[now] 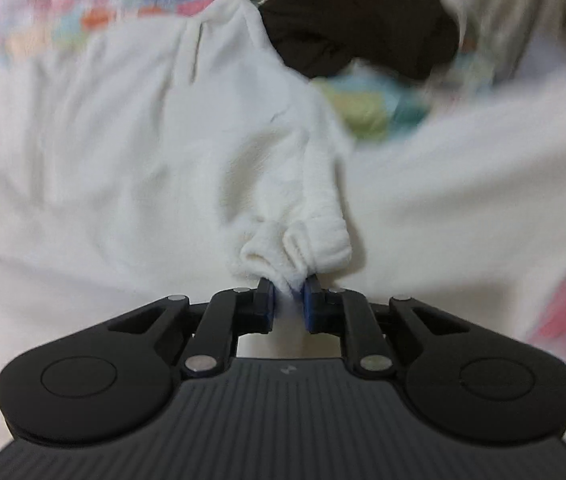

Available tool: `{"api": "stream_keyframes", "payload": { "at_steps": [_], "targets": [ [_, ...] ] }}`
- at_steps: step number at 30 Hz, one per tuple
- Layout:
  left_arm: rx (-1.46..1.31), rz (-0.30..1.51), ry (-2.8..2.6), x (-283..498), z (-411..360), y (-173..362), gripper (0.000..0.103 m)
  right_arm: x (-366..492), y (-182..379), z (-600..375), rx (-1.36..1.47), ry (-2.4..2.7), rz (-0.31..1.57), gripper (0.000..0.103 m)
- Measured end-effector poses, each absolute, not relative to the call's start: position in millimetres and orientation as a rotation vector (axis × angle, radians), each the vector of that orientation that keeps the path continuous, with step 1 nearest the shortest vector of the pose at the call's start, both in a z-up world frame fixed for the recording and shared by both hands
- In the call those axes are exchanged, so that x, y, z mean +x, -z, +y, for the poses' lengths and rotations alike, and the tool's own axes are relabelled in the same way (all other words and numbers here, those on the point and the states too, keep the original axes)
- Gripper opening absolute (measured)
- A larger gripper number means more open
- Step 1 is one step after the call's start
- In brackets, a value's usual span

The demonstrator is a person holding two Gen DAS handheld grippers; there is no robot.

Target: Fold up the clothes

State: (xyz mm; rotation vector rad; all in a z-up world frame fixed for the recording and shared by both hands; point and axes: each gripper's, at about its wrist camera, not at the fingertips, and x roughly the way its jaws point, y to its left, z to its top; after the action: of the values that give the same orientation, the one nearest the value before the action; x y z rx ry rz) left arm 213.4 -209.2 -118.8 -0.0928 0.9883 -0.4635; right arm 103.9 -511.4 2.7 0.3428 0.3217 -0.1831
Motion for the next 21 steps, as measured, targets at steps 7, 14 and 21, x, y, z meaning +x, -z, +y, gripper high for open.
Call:
{"api": "stream_keyframes", "payload": {
  "at_steps": [7, 14, 21],
  "targets": [
    [-0.230, 1.045, 0.531, 206.9, -197.6, 123.4, 0.057, 113.1, -1.1, -491.6, 0.348, 0.095, 0.355, 0.017],
    [-0.264, 0.946, 0.456, 157.0, -117.0, 86.4, 0.057, 126.1, -13.4, -410.0, 0.303, -0.100, 0.370, 0.017],
    [-0.294, 0.906, 0.258, 132.3, -3.1, 60.6, 0.057, 147.9, -11.2, -266.9, 0.110, -0.343, 0.481, 0.020]
  ]
}}
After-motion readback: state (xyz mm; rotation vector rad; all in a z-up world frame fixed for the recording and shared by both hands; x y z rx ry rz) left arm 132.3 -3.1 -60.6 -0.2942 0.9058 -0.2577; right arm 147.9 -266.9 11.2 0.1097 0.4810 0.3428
